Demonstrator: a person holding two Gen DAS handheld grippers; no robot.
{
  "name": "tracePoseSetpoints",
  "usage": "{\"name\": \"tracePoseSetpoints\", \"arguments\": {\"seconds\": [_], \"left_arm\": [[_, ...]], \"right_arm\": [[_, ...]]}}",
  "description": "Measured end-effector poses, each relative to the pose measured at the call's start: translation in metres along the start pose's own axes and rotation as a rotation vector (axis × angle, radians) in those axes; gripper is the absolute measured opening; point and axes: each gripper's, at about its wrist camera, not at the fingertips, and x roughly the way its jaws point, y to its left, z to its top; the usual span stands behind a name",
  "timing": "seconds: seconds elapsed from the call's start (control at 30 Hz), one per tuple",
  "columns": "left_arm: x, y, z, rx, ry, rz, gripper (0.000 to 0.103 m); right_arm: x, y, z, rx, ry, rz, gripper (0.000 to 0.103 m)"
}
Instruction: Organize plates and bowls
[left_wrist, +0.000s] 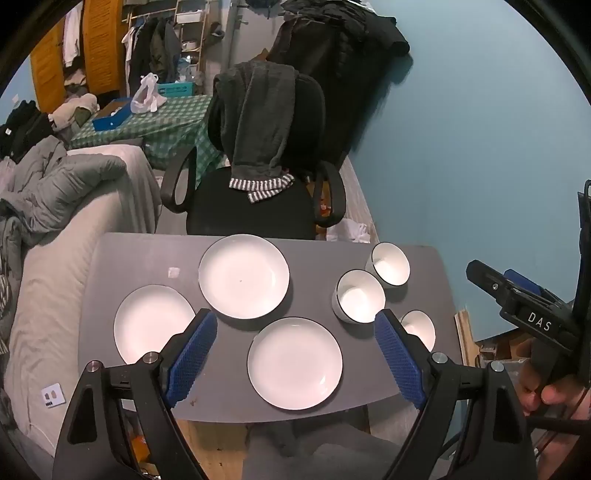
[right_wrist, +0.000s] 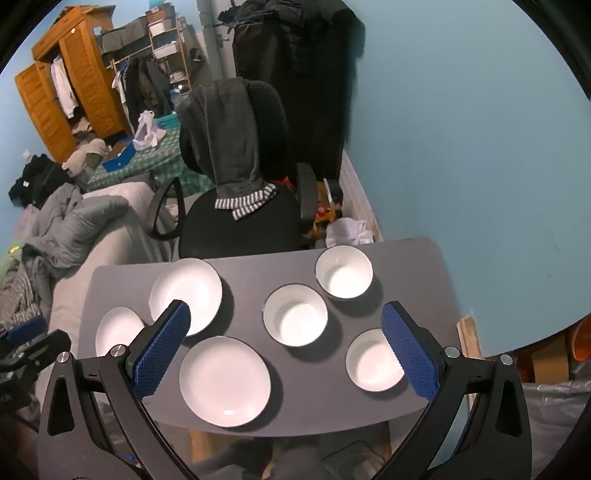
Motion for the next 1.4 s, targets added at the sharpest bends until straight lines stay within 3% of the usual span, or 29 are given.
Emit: {"name": "tracePoseSetpoints", "arguments": {"seconds": [0.97, 1.1, 1.4], "left_arm": [[-0.007, 0.016, 0.002, -0.026, -0.042, -0.029, 0.088], [-0.005, 0.017, 0.003, -0.021, -0.018, 0.001, 0.088], [-0.009, 0.022, 0.001, -0.007, -0.060, 0.014, 0.088]], "right_arm": [[0.007, 0.006, 0.012, 0.007, 0.007, 0.046, 0.101], [0.006, 0.007, 0.010, 0.006, 0.012, 0.044, 0.101], [0.009, 0.010, 0.013, -0.006, 0.013, 0.044, 0.101]]}}
